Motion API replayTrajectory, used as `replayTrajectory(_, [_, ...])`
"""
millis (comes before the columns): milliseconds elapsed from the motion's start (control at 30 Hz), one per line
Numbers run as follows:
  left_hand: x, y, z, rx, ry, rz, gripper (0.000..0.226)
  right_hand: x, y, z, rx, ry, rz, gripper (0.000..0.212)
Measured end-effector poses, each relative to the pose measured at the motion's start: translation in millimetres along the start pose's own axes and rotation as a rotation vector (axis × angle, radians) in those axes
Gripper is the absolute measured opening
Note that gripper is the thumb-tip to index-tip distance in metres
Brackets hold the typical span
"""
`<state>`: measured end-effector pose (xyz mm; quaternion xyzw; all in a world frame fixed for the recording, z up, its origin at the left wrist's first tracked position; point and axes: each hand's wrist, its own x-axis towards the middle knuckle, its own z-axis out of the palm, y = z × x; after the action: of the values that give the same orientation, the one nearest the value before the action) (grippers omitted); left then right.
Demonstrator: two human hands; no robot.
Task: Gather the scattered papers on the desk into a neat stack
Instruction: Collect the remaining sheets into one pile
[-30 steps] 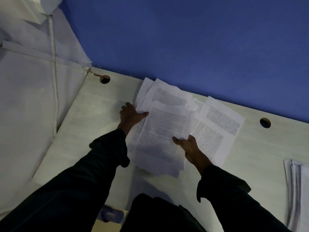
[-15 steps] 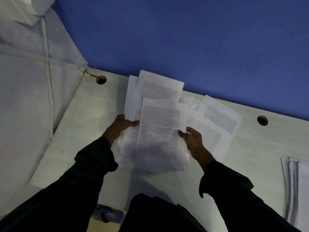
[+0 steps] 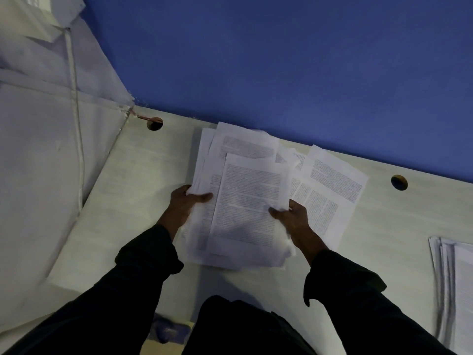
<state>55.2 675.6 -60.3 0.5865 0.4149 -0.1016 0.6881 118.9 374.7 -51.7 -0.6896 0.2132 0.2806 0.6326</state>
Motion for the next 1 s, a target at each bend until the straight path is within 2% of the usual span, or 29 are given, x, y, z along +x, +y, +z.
replayTrajectory(67, [-3.5, -2.7, 6.3, -0.038, 0.127, 0.044, 0.045, 0.9, 1.2, 0.1, -0.037, -0.052, -0.025, 0.041])
replayTrajectory(100, [-4.1, -1.9, 11.0, -0.022, 0.14, 0.05, 0.046, 1.4, 2.0, 0.9, -0.081, -0.112, -0.031, 0.046])
replayTrajectory(133, [-5.0, 0.3, 16.0, -0.004, 0.103, 0.042, 0.047, 1.1, 2.4, 2.4, -0.119, -0.167, -0.033, 0.05])
replayTrajectory(200, [-7.4, 7.1, 22.0, 0.031, -0.071, 0.004, 0.051, 0.2, 1.3, 6.6, -0.162, -0.203, -0.047, 0.051])
replayTrajectory(333, [-1.3, 16.2, 4.4, 0.138, -0.311, -0.086, 0.085, 0.5, -6.4, 14.6, -0.098, -0.161, -0.002, 0.055])
replayTrajectory(433, [3.2, 20.0, -17.5, 0.186, -0.422, -0.142, 0.083, 5.0, -14.8, 13.7, 0.037, -0.198, 0.086, 0.055])
replayTrajectory(467, [7.0, 18.2, -23.3, 0.186, -0.389, -0.139, 0.09, 5.1, -17.1, 12.1, 0.063, -0.229, 0.106, 0.05])
replayTrajectory(533, [12.0, 13.5, -30.7, 0.139, -0.221, -0.12, 0.108, 4.9, -19.3, 8.0, 0.073, -0.283, 0.119, 0.04])
replayTrajectory(567, [10.0, 12.0, -31.2, 0.082, -0.131, -0.11, 0.104, 5.1, -18.4, 5.5, 0.061, -0.301, 0.122, 0.038])
replayTrajectory(667, [-0.7, 3.4, -27.3, -0.05, 0.019, -0.117, 0.059, 5.9, -11.9, -2.5, 0.017, -0.323, 0.159, 0.03])
replayTrajectory(733, [-3.1, -3.2, -25.5, -0.085, 0.046, -0.124, 0.051, 4.9, -7.9, -7.5, 0.023, -0.298, 0.189, 0.023])
replayTrajectory(900, [-5.3, -3.8, -25.4, -0.086, 0.054, -0.111, 0.053, -0.1, -0.6, -16.9, -0.063, -0.255, 0.172, 0.024])
replayTrajectory(1000, [-9.6, -5.0, -22.3, -0.076, 0.058, -0.037, 0.049, -5.6, -2.4, -12.4, -0.128, -0.139, 0.134, 0.02])
